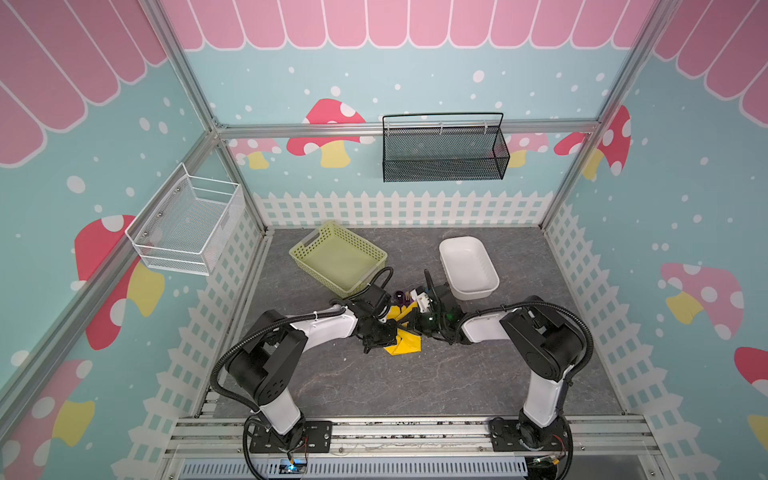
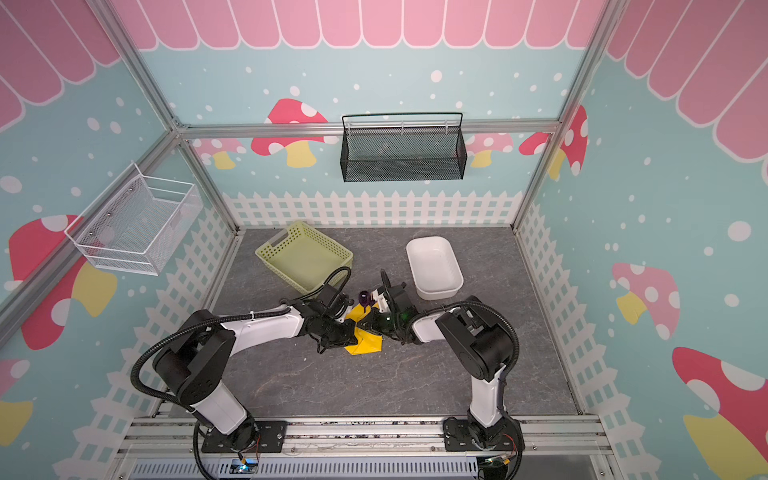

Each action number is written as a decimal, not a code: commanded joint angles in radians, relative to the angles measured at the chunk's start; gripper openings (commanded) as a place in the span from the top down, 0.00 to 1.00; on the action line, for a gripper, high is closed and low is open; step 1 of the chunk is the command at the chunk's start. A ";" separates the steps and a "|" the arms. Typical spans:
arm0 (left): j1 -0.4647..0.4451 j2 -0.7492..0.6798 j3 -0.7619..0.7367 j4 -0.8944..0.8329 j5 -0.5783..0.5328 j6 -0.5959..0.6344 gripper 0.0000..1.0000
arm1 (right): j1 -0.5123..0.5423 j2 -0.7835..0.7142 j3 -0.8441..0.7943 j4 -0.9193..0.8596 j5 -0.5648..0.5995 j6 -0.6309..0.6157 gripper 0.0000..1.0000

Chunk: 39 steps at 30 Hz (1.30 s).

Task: Place the utensils on the paper napkin and roll it up

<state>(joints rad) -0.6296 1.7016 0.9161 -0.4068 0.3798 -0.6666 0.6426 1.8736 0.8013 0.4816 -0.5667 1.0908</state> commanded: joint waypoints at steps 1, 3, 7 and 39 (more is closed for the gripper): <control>0.003 0.022 -0.003 -0.004 0.014 -0.006 0.96 | 0.005 0.018 0.027 0.044 -0.023 0.024 0.98; 0.003 0.028 -0.003 -0.004 0.016 -0.004 0.96 | 0.005 0.018 0.028 0.049 -0.030 0.029 0.98; 0.003 0.037 -0.002 -0.005 0.017 -0.004 0.96 | 0.007 0.018 0.018 0.062 -0.048 0.034 0.98; -0.020 -0.116 -0.083 -0.001 0.125 0.045 0.92 | 0.006 -0.018 -0.002 0.001 -0.010 0.010 0.97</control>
<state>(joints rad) -0.6361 1.6058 0.8444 -0.4145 0.4595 -0.6472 0.6434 1.8778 0.8017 0.4923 -0.5915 1.1038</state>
